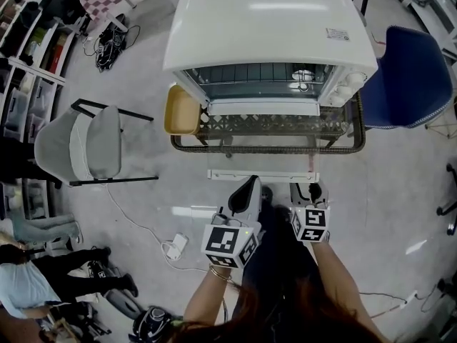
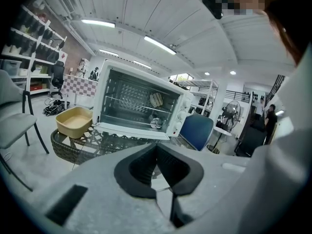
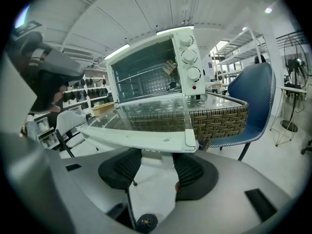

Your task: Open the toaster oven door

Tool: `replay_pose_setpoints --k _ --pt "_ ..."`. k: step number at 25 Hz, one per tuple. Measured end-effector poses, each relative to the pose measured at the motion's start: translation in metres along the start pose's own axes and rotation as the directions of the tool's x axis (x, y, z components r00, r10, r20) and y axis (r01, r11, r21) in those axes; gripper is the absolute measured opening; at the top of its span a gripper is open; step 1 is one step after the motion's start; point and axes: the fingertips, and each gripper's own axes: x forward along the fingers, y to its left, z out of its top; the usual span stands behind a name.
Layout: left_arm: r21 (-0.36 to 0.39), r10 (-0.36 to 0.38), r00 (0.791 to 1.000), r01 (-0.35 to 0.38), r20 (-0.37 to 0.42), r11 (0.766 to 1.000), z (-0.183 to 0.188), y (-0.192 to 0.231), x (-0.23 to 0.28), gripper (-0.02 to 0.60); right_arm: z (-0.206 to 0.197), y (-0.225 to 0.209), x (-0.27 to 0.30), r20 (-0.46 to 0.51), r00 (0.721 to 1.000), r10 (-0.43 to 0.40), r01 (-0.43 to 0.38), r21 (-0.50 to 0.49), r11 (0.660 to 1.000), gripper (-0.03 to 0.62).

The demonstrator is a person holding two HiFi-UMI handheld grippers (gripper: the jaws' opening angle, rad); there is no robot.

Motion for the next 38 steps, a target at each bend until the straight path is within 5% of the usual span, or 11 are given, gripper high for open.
replay_pose_setpoints --k 38 --pt "0.016 -0.03 1.0 0.03 -0.003 0.999 -0.017 -0.008 0.011 0.014 -0.011 -0.003 -0.005 0.03 0.999 -0.041 0.04 0.032 0.999 0.201"
